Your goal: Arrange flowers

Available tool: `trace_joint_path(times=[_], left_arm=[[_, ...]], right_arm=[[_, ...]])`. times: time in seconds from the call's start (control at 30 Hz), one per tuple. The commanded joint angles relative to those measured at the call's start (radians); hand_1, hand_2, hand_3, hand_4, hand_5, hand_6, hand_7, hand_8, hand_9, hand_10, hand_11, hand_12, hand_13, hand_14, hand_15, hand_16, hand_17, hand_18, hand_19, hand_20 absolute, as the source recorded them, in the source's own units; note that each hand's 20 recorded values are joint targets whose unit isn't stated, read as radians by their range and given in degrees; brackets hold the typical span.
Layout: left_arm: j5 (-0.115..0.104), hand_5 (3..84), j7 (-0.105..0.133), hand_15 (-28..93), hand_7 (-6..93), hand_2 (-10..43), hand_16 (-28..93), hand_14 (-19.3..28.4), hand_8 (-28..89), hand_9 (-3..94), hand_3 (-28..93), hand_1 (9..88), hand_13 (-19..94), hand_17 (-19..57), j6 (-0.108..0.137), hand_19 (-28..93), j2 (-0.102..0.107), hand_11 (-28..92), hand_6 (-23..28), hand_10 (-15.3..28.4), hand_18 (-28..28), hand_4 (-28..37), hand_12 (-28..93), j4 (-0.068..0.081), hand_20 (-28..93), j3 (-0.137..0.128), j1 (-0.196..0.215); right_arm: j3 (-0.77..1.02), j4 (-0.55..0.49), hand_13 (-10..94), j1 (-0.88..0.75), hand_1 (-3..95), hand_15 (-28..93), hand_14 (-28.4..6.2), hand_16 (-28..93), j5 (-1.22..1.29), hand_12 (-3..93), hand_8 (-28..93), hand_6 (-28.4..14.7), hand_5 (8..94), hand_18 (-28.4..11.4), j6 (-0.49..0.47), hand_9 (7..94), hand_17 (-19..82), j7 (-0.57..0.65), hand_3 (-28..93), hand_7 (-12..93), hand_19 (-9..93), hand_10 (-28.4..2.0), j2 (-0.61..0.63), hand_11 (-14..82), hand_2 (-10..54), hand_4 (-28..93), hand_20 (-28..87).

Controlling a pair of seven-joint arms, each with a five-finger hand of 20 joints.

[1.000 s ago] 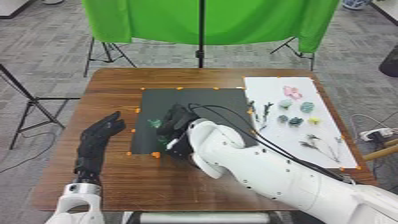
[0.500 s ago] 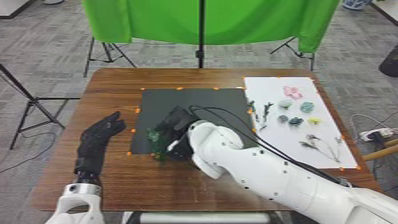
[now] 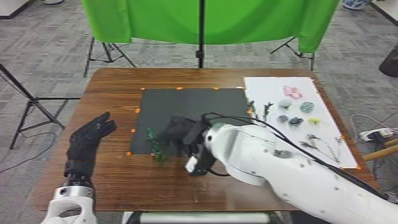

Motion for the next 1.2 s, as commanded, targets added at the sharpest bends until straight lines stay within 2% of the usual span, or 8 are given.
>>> trace_joint_path(times=[0.03,0.37,0.87,1.0,1.2], left_arm=[[-0.004,47.9,-0.004,23,8.5,-3.9,2,16.6,-6,45.9,64,28.1,36,5.3,0.001,4,-0.012,16,4.0,13.3,10.6,-20.0,12,0.0,20,0.001,0.017],[-0.003,47.9,-0.007,23,8.4,-4.0,2,16.6,-6,45.9,65,28.0,35,5.2,-0.002,4,-0.012,16,4.0,13.3,10.6,-20.3,12,0.001,20,0.005,0.013],[-0.006,47.9,-0.008,23,8.1,-3.8,2,16.6,-6,45.8,64,28.0,35,5.2,-0.017,4,-0.015,16,4.1,13.3,10.6,-20.3,12,0.006,20,0.012,0.006],[-0.007,47.9,-0.005,23,8.2,-3.7,2,16.6,-6,45.8,64,28.0,35,5.2,-0.016,4,-0.016,16,4.1,13.3,10.6,-20.3,12,0.003,20,0.011,0.014],[-0.009,47.9,-0.004,23,8.2,-3.7,2,16.7,-6,45.9,64,28.0,35,5.2,-0.018,4,-0.015,16,4.0,13.4,10.6,-20.2,12,0.006,20,0.011,0.01]], right_arm=[[-0.028,0.001,92,-0.049,18.2,52,-6.5,32,-0.047,26.4,-8,-4.0,69.1,-12.2,-0.057,87.0,67,0.007,62,10,93,-15.7,0.037,35.5,16.9,-10,42],[-0.065,0.021,92,-0.026,17.9,53,-6.6,32,-0.024,26.7,-8,-3.9,68.6,-12.3,-0.078,87.5,67,0.021,63,10,93,-16.0,0.003,35.5,16.7,-10,43],[-0.074,0.131,92,0.012,19.2,53,-6.5,32,0.015,27.0,-8,-3.9,68.5,-12.3,0.003,87.4,67,0.032,62,10,93,-16.0,-0.077,35.5,14.7,-10,43],[-0.07,0.145,92,0.01,19.4,53,-6.5,32,0.01,27.0,-8,-3.9,68.5,-12.4,0.008,87.1,67,0.035,62,10,93,-16.1,-0.084,35.5,14.2,-10,44],[-0.063,0.156,92,0.011,19.5,53,-6.6,32,0.018,26.9,-8,-3.8,68.4,-12.4,0.047,87.1,66,0.036,62,10,93,-16.1,-0.093,35.4,13.7,-10,44]])
